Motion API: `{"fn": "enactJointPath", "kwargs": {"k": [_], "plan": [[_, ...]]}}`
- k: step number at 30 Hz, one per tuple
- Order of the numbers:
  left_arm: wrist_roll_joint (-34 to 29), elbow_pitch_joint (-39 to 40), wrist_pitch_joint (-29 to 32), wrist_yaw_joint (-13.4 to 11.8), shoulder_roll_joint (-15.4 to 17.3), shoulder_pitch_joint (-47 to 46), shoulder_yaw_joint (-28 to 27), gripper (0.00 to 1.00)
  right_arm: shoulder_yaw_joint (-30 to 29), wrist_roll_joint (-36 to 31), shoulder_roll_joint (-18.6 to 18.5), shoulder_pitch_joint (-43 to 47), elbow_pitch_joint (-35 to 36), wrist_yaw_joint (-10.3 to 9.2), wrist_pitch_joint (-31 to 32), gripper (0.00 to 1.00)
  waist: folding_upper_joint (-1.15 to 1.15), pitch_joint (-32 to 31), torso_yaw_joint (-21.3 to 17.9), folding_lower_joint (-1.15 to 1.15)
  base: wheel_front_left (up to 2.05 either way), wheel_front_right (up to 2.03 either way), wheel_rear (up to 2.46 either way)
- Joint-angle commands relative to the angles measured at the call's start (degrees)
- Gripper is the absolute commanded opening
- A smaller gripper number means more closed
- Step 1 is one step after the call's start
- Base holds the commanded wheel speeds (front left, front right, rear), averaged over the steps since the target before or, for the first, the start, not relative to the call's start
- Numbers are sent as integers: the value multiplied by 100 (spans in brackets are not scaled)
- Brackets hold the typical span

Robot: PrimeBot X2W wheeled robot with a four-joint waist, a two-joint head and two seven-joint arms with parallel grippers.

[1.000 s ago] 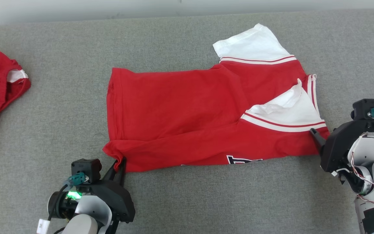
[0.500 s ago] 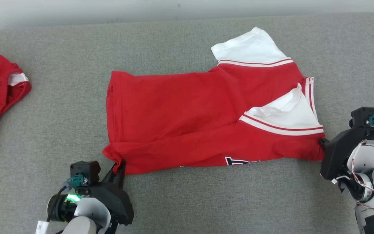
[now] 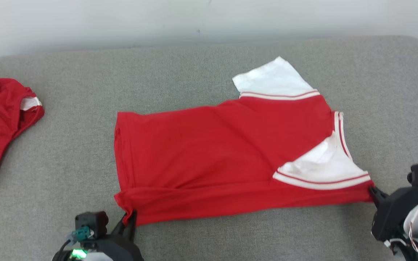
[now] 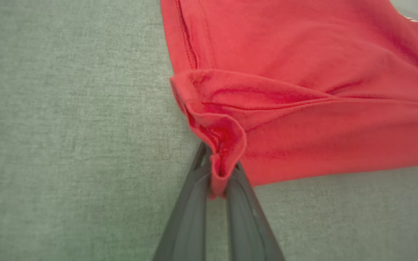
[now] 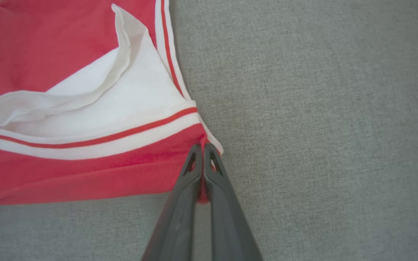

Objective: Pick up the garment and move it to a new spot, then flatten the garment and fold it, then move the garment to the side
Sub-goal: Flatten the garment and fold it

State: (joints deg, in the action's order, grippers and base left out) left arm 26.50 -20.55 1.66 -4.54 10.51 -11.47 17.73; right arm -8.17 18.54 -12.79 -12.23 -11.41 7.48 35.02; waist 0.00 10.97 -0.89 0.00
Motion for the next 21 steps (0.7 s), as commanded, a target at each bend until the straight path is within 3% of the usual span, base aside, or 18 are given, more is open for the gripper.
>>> {"fn": "enactJointPath", "kwargs": {"k": [1,12,13,14,21], "plan": [[15,1,-6,-38,62,142,-11,0,-70,17,14,141,41,3,-17,0,0,-78,-14,0,0,0,0],[136,443,215,-165,166,802,28,0,-413,-49,454,1201,700,3,202,0,0,-318,-26,0,0,0,0],[159,482,237,-185,178,860,21,8,-425,-40,497,1259,737,3,215,0,0,-326,-28,0,0,0,0],[167,586,227,-212,212,928,-1,100,-463,-19,554,1330,804,3,188,100,0,-339,-27,0,0,0,0],[192,898,216,-296,375,921,-139,100,-441,-73,488,1092,1057,3,154,100,0,-330,30,0,0,0,0]]}}
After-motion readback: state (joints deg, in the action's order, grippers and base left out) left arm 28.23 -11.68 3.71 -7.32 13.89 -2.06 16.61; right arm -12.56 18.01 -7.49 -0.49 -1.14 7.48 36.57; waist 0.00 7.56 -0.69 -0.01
